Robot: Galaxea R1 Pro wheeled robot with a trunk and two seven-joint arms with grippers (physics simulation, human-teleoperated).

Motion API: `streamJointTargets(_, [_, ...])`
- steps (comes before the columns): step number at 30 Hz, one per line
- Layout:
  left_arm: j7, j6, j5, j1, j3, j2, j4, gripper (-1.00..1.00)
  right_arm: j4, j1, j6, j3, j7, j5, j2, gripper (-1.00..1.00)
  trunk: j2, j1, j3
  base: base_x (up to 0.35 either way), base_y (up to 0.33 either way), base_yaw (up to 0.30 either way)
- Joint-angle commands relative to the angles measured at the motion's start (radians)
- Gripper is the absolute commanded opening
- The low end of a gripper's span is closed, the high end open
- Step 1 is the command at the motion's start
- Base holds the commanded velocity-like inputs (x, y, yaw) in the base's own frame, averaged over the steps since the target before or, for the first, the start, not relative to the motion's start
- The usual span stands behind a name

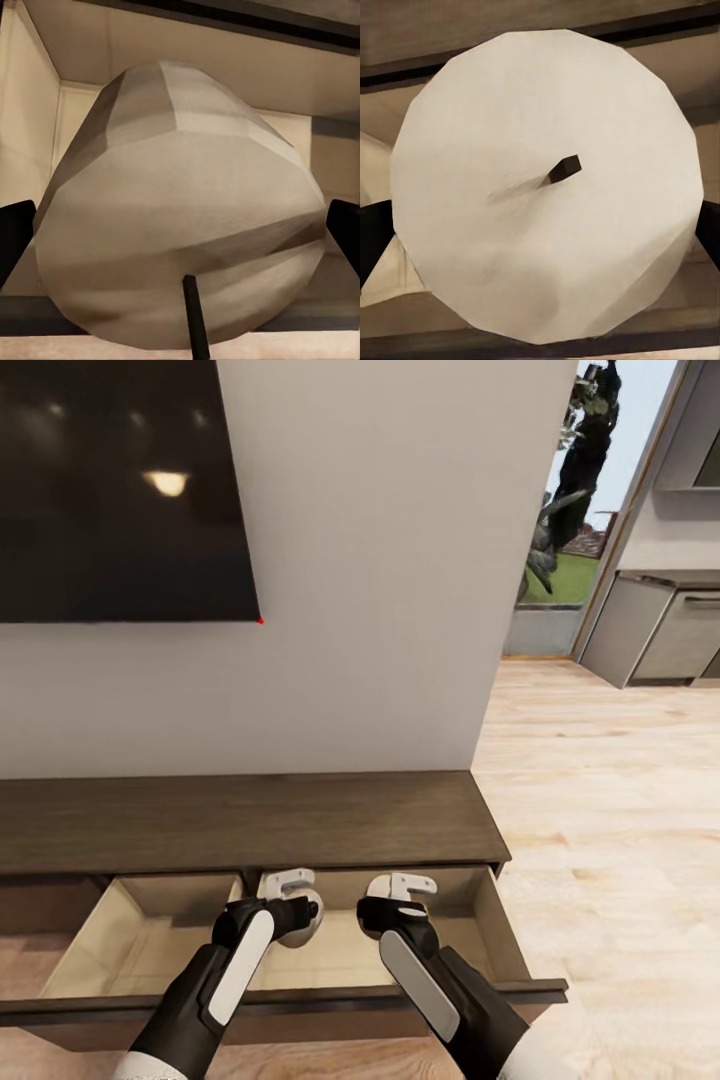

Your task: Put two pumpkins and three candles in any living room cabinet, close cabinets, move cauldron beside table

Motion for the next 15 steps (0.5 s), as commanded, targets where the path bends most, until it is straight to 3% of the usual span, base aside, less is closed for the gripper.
streamJointTargets(1, [0.01,0.001,0.01,-0.002,-0.001,0.001,-0.001,-1.0,0.003,-0.008,0.004,0.002,-0.007,-0.008,0.0,-1.0,-0.008,0.004,-0.004,0.0,0.0,0.0])
streamJointTargets(4, [0.01,0.001,0.01,-0.005,-0.001,0.002,0.002,-1.0,0.045,-0.03,0.003,0.002,-0.004,-0.009,0.002,-1.0,-0.029,0.015,-0.014,0.0,0.0,0.0])
streamJointTargets(10, [0.01,0.0,0.01,-0.005,-0.001,0.001,0.025,-1.0,0.126,-0.052,0.002,0.002,0.098,-0.004,0.017,-1.0,-0.071,0.038,-0.032,0.0,0.0,0.0])
streamJointTargets(15, [0.01,-0.022,0.01,-0.006,-0.001,0.0,0.073,-1.0,0.148,-0.064,0.002,0.002,0.113,-0.005,0.022,-1.0,-0.106,0.058,-0.048,0.0,0.0,0.0])
